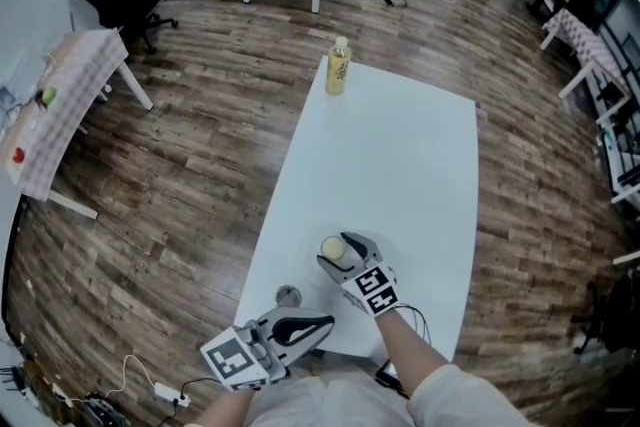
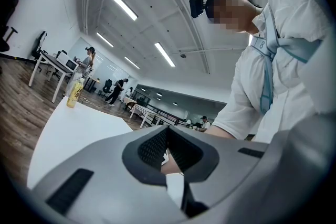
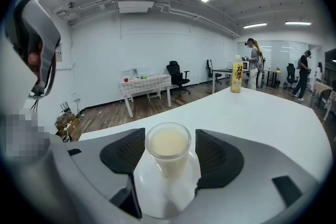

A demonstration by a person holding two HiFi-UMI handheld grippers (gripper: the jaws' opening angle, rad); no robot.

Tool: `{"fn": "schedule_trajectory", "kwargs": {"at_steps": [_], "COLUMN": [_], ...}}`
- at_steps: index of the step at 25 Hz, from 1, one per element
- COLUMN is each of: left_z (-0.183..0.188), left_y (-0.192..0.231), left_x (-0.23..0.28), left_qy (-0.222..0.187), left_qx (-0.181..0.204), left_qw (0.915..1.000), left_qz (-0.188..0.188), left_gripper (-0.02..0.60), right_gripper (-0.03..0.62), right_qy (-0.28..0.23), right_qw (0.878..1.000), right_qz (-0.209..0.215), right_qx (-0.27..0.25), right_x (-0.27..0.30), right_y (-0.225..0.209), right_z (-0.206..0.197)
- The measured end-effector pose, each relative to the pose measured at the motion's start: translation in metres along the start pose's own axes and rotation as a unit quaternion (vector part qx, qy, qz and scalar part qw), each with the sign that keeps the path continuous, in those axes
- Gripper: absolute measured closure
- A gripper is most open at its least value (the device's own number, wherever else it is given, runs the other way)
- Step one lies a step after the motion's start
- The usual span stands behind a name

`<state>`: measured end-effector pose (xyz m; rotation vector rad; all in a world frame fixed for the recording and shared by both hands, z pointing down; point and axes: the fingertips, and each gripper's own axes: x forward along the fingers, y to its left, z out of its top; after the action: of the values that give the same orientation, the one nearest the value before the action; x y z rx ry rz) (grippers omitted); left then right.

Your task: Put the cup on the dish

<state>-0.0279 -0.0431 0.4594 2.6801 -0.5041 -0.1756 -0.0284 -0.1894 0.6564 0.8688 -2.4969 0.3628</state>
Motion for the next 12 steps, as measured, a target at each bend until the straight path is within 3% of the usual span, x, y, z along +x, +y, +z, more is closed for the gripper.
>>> {"fn": "schedule_trajectory", "kwargs": {"at_steps": [12], "left_z": [0.003], "left_y": [-0.001], "left_x": [0.005], "left_qy": [-0.001], "left_qx": [0.007], "left_qw": [1.0], "left_qz": [-0.007], "left_gripper": [0.58], "right_gripper": [0.293], "right_qy": [-0.017], "right_qw": [1.0], "right_qz": [0.0], "right_qx": [-0.005], "right_x": [-0.018], "right_y": [0.005], "right_z": [0.011]}}
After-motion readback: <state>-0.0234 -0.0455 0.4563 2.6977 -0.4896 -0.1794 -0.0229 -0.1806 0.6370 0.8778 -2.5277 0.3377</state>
